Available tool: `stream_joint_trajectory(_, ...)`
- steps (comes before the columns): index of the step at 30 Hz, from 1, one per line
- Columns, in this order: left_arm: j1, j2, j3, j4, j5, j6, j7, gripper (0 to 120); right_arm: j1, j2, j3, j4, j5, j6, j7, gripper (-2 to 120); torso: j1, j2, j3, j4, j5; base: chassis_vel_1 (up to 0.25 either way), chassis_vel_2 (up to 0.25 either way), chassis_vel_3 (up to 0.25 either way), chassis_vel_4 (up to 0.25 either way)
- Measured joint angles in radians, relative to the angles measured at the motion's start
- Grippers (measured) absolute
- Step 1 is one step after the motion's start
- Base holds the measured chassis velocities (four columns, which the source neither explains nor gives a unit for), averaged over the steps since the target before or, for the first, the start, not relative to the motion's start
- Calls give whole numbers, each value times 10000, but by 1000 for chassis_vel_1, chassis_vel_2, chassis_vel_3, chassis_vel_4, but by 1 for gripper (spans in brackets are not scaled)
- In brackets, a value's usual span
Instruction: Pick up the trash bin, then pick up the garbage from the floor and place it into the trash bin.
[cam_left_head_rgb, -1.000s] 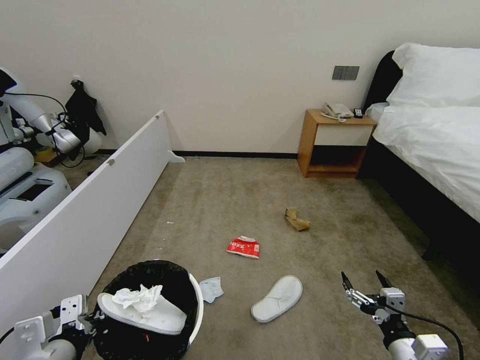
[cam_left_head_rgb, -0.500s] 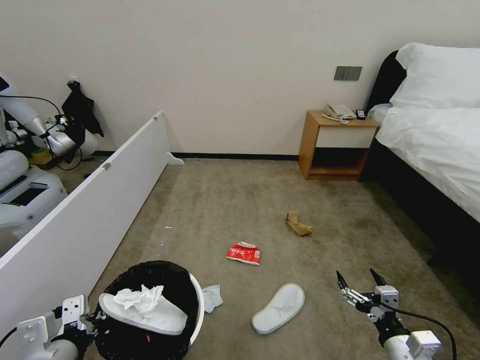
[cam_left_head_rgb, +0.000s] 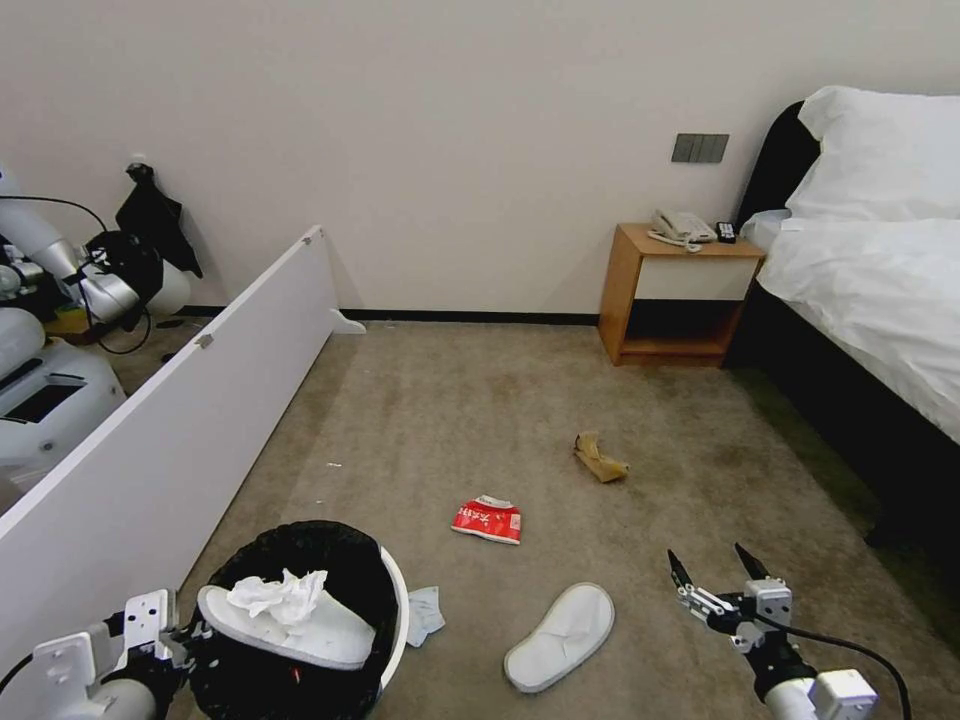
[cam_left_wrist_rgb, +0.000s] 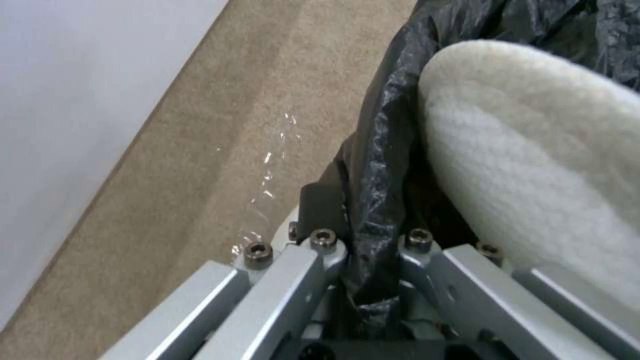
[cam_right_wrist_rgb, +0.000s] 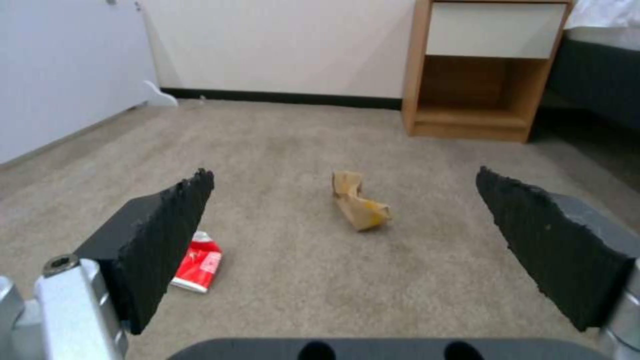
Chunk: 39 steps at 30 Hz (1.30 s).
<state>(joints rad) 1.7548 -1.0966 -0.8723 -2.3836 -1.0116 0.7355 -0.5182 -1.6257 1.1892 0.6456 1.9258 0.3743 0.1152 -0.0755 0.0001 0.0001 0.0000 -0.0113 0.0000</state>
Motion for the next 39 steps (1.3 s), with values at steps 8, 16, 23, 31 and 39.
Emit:
stream_joint_trajectory(8,174,-17,-169,-20,-1,0,-1,2,494,-257,-657,-600,-94,-16,-68,100,0,0,0,1,2,0,0,0,0)
stream_joint_trajectory(16,336,-69,-588,-24,-37,0,5,2,1259,-1046,-1554,-1498,-230,-951,-823,100,0,-1,0,3,0,0,0,0,0)
stream_joint_trajectory(23,336,-82,-749,-26,-95,0,6,2,1523,-1127,-2091,-1784,234,-1432,-799,100,0,-1,0,0,-1,0,0,0,0)
stream_joint_trajectory(31,368,-94,-1000,1,-138,0,5,2,2067,-547,-2959,-2292,1000,-1931,-69,100,0,0,0,1,0,0,0,0,0)
stream_joint_trajectory(39,413,-112,-1024,-87,-130,0,2,2,2745,424,-3811,-3083,1431,-2535,804,100,0,-1,0,2,1,0,0,0,0)
